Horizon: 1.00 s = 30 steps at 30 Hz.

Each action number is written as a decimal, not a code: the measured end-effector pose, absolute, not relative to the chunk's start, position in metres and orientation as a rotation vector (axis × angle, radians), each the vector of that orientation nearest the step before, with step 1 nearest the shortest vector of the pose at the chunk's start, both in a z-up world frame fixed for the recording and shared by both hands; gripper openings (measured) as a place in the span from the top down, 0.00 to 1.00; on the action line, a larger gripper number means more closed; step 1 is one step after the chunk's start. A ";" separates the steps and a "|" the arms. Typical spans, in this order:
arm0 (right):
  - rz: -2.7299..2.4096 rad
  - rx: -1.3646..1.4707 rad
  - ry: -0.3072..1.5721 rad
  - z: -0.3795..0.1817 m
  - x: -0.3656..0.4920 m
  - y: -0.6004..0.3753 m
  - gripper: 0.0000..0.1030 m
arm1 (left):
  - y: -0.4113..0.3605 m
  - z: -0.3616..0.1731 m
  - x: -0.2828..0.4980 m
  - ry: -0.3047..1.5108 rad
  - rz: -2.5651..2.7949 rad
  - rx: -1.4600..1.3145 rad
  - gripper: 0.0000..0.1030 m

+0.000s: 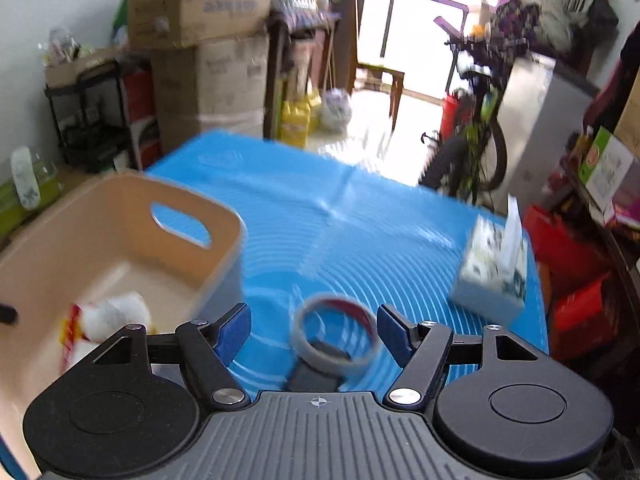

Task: Organize rigid objects
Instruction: 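Grasp the roll of tape by its rim with the right tool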

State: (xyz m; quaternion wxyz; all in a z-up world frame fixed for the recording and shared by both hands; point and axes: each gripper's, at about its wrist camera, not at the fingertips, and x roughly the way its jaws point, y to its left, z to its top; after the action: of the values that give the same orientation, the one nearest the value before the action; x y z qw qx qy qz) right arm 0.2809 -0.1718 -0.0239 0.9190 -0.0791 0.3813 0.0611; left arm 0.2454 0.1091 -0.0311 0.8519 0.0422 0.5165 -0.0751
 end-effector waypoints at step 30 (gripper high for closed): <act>0.177 -0.238 0.872 -0.099 0.318 -0.136 0.84 | 0.108 -0.033 0.244 1.086 -0.156 0.098 0.96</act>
State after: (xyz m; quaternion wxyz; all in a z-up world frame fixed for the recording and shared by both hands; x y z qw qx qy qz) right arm 0.3179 -0.1364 -0.0986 0.8958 -0.1149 0.4207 0.0852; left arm 0.2443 0.1081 -0.0325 0.8522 0.0463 0.5158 -0.0743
